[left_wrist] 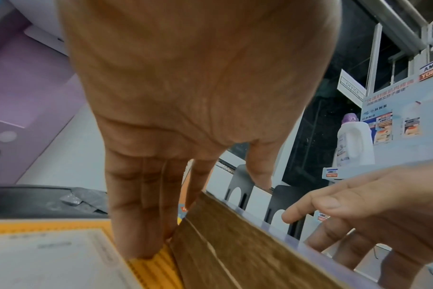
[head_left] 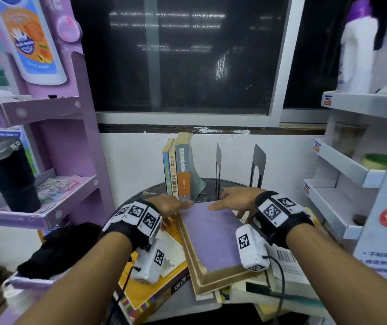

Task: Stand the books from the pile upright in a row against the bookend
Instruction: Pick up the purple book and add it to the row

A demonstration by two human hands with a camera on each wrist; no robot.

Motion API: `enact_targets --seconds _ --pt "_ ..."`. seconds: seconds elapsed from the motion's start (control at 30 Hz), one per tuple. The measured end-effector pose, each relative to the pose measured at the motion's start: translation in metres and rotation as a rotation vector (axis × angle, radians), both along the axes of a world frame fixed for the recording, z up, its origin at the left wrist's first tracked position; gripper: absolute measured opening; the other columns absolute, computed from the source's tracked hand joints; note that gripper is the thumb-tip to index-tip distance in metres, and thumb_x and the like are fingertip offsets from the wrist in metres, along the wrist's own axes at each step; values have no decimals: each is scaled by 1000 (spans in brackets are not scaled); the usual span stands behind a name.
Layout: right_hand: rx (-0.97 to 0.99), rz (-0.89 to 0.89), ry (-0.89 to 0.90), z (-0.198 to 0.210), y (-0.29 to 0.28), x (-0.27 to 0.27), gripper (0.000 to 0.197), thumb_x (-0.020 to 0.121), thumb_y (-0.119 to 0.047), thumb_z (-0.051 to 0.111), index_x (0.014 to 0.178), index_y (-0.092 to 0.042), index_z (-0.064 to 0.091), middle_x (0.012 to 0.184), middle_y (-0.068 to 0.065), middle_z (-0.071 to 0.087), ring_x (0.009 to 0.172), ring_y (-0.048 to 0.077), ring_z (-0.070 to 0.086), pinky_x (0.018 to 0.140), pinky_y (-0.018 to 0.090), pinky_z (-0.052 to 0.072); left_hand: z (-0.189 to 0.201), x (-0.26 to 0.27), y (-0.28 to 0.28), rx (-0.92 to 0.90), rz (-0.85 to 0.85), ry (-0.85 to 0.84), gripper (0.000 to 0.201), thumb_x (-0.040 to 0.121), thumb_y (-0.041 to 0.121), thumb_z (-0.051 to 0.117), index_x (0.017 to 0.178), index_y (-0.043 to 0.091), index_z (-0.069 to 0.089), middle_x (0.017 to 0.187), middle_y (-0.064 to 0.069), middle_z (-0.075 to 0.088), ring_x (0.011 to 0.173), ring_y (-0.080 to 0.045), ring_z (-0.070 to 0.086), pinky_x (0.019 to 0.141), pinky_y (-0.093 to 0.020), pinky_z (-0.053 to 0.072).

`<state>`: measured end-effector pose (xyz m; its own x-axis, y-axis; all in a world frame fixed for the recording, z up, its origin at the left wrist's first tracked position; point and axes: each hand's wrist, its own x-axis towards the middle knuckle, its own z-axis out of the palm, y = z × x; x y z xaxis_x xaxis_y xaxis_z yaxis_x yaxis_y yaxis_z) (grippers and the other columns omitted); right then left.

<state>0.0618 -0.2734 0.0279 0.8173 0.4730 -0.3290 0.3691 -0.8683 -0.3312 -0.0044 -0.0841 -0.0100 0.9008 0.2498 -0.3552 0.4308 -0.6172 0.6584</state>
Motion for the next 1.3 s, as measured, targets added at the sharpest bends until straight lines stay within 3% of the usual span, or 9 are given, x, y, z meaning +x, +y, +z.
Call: enact_targets --seconds 0.2,0.27,0.4,0.63,0.73,0.83,1.03,1.17,1.3 --pt "-37 -56 12 -16 -4 0 49 79 -64 64 94 -19 52 103 1 53 97 22 51 78 30 39 -11 2 -11 23 24 24 78 83 60 59 135 4 47 129 -17 56 105 -33 62 90 -43 54" --pt "-37 -48 6 -16 -4 -5 57 78 -62 66 110 -16 57 118 4 56 107 23 54 84 29 40 -13 3 -12 54 16 22 75 80 59 64 130 5 52 125 -16 59 106 -32 62 93 -43 53" --pt "-11 -49 -8 -17 -4 -10 81 79 -53 71 141 -10 40 141 6 47 125 24 48 96 30 40 -18 5 -12 51 53 -19 69 77 54 70 125 8 54 118 -13 63 105 -30 63 95 -43 52" --pt "89 -92 -42 -19 1 -13 77 72 -43 81 131 -8 48 130 8 55 115 26 55 95 35 47 -18 2 -7 -168 129 -64 71 66 42 82 121 9 54 116 -16 64 92 -31 65 82 -52 56" --pt "143 -112 -56 -15 2 -13 79 68 -38 85 130 -7 48 130 7 55 117 27 54 97 38 47 -8 -3 -9 -211 118 -139 54 74 32 80 119 10 59 117 -9 65 107 -29 61 88 -44 54" --pt "200 -131 -48 -6 2 -10 89 63 -37 89 133 -6 44 133 7 54 117 29 54 98 41 48 7 -7 -14 -322 118 -246 26 85 15 70 109 8 62 98 -7 67 91 -25 61 73 -36 53" --pt "421 -239 -115 17 -6 -8 108 60 -36 91 144 -17 25 142 12 37 124 32 47 95 47 50 41 -9 -20 -395 106 -503 38 84 3 68 120 5 56 105 -9 65 92 -26 62 52 -26 52" --pt "677 -257 -190 23 -9 -12 107 55 -28 93 138 -24 26 134 10 37 111 29 52 88 43 53 53 -6 -20 -398 109 -736 54 75 -5 74 125 7 56 122 -13 58 106 -32 62 81 -42 58" --pt "822 -227 -251 14 -8 -15 111 57 -22 93 142 -26 22 130 3 43 109 22 47 88 32 47 54 -9 -18 -233 61 -872 67 71 0 79 130 19 56 129 -8 49 103 -28 60 85 -45 56"
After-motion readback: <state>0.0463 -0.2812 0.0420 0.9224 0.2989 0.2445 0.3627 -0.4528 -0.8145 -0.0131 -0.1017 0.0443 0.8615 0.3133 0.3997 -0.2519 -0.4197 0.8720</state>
